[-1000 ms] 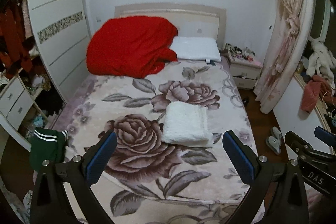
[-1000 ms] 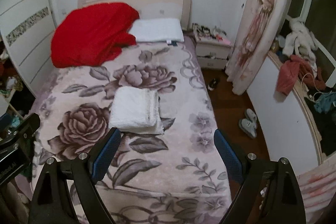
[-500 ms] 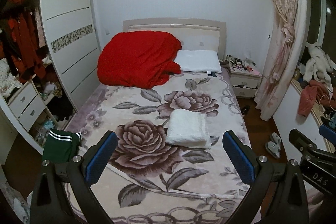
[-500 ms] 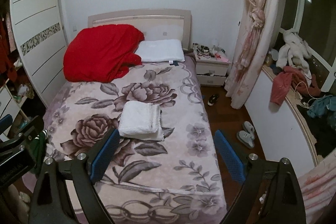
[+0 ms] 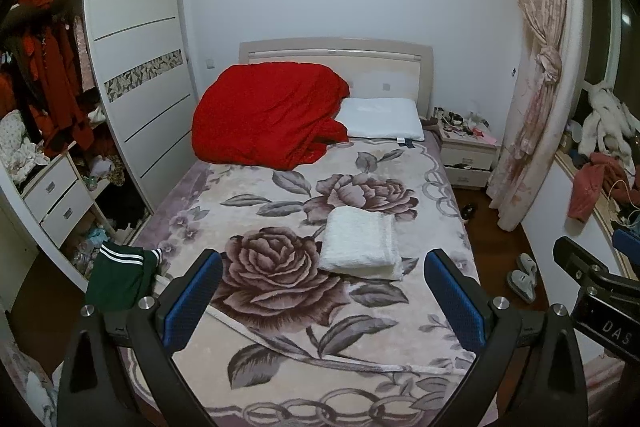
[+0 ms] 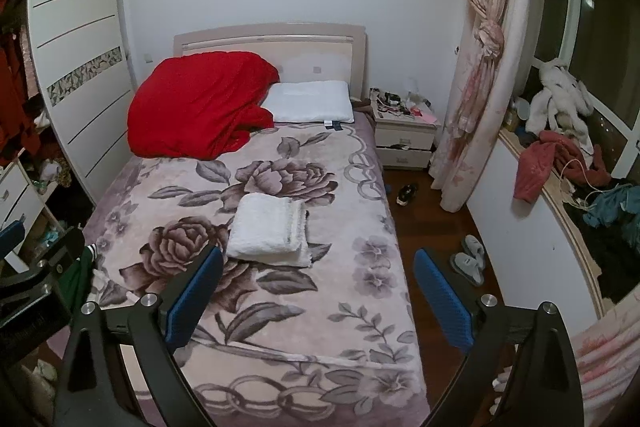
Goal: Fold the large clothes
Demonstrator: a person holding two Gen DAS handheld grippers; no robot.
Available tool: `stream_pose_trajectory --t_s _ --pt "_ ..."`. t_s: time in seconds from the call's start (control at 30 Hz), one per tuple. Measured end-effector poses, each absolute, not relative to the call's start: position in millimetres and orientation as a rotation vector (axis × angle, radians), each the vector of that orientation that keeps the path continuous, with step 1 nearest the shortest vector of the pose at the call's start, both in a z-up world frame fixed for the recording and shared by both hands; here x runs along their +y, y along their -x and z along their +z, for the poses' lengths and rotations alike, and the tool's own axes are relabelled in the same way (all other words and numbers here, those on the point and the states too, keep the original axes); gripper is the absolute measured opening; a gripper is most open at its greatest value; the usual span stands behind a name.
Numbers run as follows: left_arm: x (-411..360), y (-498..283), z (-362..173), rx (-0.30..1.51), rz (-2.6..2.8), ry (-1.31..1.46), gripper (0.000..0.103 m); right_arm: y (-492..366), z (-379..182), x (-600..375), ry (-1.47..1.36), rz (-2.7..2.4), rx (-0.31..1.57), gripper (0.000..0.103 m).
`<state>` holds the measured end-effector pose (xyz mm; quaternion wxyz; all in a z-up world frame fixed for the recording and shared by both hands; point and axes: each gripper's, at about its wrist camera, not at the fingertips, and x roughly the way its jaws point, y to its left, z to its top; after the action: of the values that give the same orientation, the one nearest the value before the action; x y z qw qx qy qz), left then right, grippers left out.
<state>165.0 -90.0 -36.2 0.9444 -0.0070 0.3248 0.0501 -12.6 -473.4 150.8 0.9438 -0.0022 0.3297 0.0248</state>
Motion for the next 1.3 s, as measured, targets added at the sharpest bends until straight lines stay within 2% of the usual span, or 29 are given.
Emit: stream_pose_trajectory --t_s 1.3 --pt "-88 -150 -25 0.633 0.116 0.024 0.103 -6 166 -472 0.034 0.119 0.649 0.099"
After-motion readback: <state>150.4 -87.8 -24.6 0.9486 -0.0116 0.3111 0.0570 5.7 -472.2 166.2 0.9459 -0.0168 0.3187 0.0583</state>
